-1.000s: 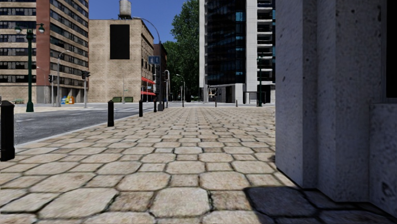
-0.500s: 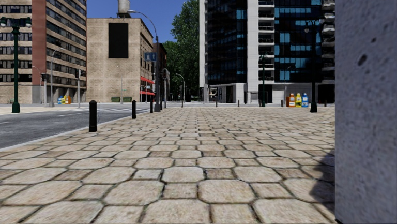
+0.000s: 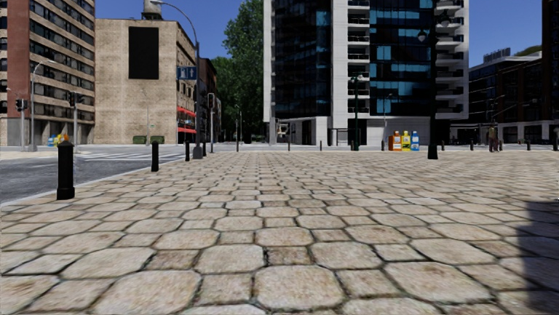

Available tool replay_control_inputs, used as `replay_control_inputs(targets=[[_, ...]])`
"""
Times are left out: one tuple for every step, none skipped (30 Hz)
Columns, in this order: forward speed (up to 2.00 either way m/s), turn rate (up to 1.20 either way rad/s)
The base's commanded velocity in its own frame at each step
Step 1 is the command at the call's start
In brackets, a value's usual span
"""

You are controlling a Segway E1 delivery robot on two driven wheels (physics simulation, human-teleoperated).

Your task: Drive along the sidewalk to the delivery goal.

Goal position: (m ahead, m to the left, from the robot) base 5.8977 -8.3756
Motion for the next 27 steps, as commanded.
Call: replay_control_inputs(targets=[[1.79, -0.46], [1.70, -0.47], [1.66, -0.48], [1.66, -0.48], [1.62, -0.50], [1.60, -0.55], [1.57, -0.60], [1.56, -0.63], [1.56, -0.63], [1.55, -0.64], [1.55, -0.64], [1.54, -0.64], [1.54, -0.64], [1.54, -0.64], [1.54, -0.64], [1.54, -0.64], [1.54, -0.64], [1.54, -0.64], [1.54, -0.64], [1.55, -0.64], [1.56, -0.64], [1.57, -0.64], [1.58, -0.64], [1.58, -0.64], [1.58, -0.64], [1.58, -0.64], [1.58, -0.64]])
